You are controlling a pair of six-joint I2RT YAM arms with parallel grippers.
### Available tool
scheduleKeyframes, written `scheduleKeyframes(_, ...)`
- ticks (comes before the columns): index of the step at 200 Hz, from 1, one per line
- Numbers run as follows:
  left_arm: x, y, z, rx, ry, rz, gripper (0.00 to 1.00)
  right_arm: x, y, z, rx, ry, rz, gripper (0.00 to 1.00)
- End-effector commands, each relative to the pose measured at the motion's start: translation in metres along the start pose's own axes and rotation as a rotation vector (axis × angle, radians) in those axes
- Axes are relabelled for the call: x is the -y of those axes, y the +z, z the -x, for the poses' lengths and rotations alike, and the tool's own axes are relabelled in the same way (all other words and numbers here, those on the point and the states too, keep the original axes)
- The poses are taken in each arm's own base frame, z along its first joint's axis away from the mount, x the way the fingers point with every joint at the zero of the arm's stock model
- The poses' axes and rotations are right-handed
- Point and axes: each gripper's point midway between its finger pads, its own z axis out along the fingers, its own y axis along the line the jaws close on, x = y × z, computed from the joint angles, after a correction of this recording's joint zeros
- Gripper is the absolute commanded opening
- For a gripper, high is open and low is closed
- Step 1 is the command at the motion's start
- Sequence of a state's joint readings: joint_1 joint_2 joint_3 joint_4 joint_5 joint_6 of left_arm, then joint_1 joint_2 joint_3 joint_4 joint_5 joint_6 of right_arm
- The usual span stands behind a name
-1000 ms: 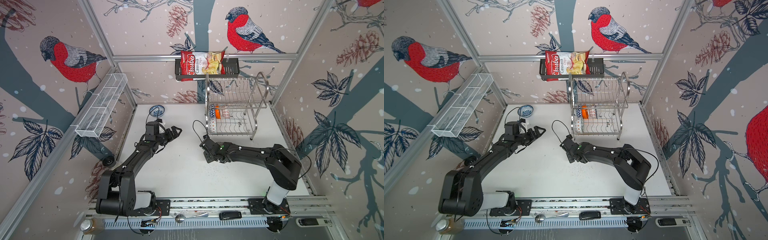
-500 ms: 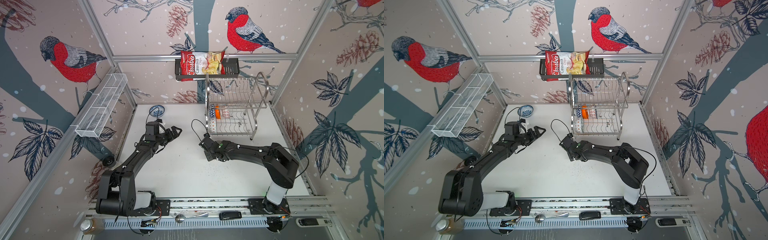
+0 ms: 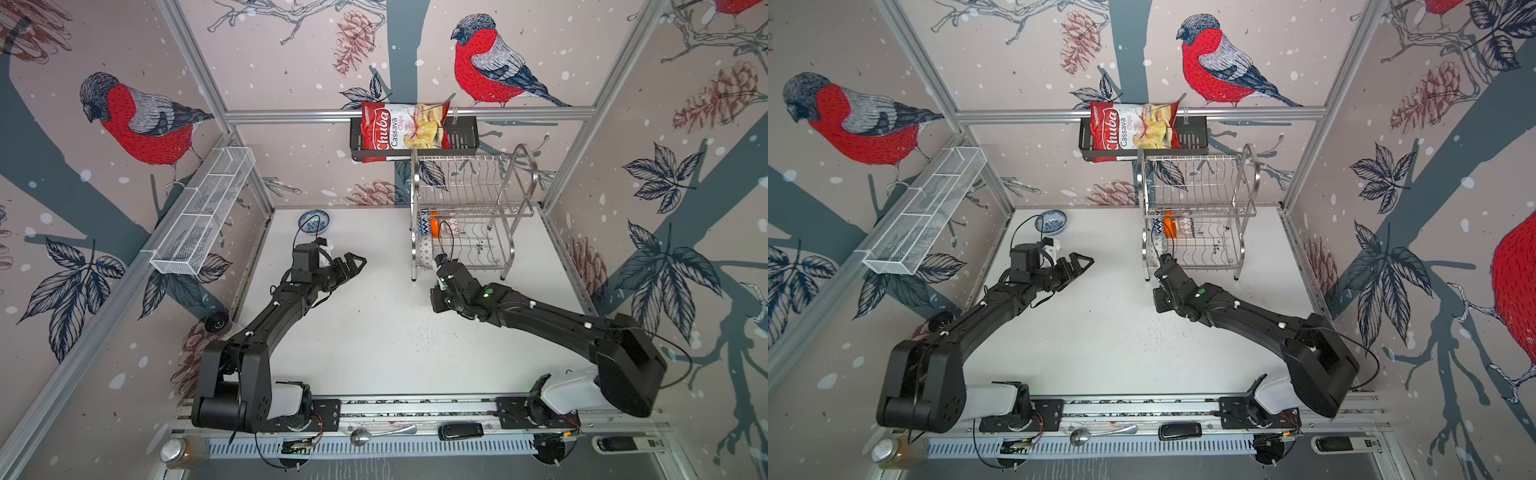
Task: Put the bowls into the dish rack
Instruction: 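Insert the held maroon bowl into the rack slot beside the green bowl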
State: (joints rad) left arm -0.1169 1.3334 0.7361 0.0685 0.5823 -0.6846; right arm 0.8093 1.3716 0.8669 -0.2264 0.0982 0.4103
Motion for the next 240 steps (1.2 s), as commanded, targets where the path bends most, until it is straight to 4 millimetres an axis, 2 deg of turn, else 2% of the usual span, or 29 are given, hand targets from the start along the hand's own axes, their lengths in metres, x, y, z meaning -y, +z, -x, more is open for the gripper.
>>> scheduleKeyframes(1, 0.031, 0.001, 0.000, -0.002, 0.049, -0.137, 0.98, -0.013, -0.024, 0.036, 0.153, 0.024, 0.161, 0.01)
scheduleKeyframes(26, 0.054, 0.003, -0.013, -0.042, 0.084, -0.220, 0.98, -0.001, -0.051, 0.059, 0.258, 0.063, 0.216, 0.01)
scheduleKeyframes(66, 0.083, 0.004, -0.031, -0.097, 0.084, -0.380, 0.98, 0.020, -0.082, 0.090, 0.431, 0.138, 0.320, 0.00)
scheduleKeyframes(97, 0.095, 0.009, -0.049, -0.161, 0.048, -0.471, 0.98, 0.027, -0.095, 0.108, 0.529, 0.162, 0.374, 0.00)
scheduleKeyframes(118, 0.100, 0.013, -0.059, -0.192, 0.038, -0.493, 0.98, 0.028, -0.093, 0.116, 0.552, 0.161, 0.401, 0.00)
scheduleKeyframes(159, 0.088, 0.023, -0.064, -0.194, 0.060, -0.402, 0.98, 0.033, -0.078, 0.123, 0.570, 0.175, 0.446, 0.00)
scheduleKeyframes(177, 0.082, 0.028, -0.059, -0.175, 0.065, -0.361, 0.98, 0.034, -0.075, 0.126, 0.582, 0.174, 0.482, 0.00)
scheduleKeyframes(182, 0.080, 0.031, -0.058, -0.173, 0.063, -0.348, 0.98, 0.036, -0.065, 0.123, 0.564, 0.182, 0.482, 0.00)
scheduleKeyframes(208, 0.078, 0.038, -0.047, -0.145, 0.038, -0.300, 0.98, 0.044, -0.053, 0.127, 0.555, 0.183, 0.476, 0.00)
scheduleKeyframes(240, 0.087, 0.045, -0.025, -0.099, 0.077, -0.264, 0.98, 0.050, -0.047, 0.137, 0.574, 0.187, 0.511, 0.00)
